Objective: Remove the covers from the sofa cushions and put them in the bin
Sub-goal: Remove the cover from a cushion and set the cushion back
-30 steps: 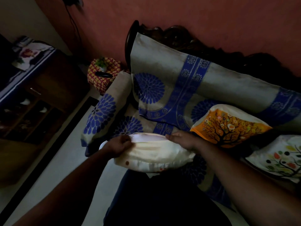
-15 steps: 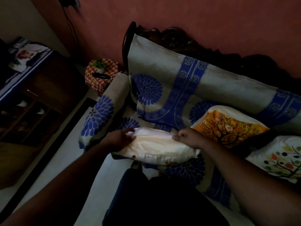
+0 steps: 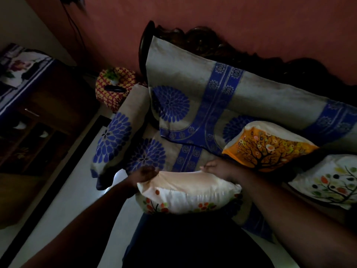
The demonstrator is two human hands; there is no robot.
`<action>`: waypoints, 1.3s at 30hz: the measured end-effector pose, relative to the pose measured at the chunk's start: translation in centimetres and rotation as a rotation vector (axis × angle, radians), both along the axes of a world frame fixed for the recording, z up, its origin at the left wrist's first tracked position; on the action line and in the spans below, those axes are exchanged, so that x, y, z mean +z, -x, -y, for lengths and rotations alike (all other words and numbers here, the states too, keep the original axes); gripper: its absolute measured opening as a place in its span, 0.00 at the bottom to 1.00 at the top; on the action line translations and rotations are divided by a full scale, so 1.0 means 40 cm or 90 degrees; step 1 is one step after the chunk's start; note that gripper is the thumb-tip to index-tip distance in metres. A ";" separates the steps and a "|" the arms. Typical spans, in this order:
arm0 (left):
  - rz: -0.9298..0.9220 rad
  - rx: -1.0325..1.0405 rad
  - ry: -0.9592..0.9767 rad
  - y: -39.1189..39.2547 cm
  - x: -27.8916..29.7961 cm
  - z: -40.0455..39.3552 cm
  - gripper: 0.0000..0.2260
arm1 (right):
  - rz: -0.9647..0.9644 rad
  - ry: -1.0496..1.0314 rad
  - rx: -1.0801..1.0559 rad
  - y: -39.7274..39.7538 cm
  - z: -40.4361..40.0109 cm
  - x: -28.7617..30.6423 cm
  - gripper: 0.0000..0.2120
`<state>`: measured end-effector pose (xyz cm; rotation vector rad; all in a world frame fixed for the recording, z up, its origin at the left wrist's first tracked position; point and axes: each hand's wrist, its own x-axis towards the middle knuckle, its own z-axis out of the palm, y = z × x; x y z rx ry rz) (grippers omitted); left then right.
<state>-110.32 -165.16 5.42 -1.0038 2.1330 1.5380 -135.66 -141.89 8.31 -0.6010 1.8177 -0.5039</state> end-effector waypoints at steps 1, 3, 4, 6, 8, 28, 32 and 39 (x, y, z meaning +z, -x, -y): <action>-0.009 -0.033 0.021 0.000 0.001 0.003 0.15 | -0.007 -0.005 0.008 0.001 0.003 -0.001 0.18; -0.038 -0.072 0.048 0.012 -0.015 0.029 0.08 | 0.019 -0.009 -0.023 0.004 0.006 -0.008 0.16; -0.043 -0.088 0.058 0.018 -0.020 0.047 0.11 | 0.053 -0.011 -0.056 0.005 0.006 -0.008 0.16; -0.038 -0.086 0.107 0.018 0.006 0.060 0.19 | 0.096 -0.004 -0.090 0.000 -0.006 -0.009 0.14; -0.055 -0.074 0.122 0.007 0.090 0.028 0.27 | 0.126 0.042 -0.153 -0.008 -0.024 -0.015 0.14; -0.063 -0.085 0.182 0.127 0.061 0.053 0.23 | -0.278 0.051 0.017 0.010 -0.183 -0.158 0.08; -0.118 -0.052 0.181 0.174 0.110 0.083 0.24 | -0.009 0.023 -0.048 0.017 -0.161 -0.143 0.40; -0.088 -0.096 0.267 0.194 0.158 0.191 0.19 | -0.395 0.037 0.063 0.091 -0.093 -0.132 0.02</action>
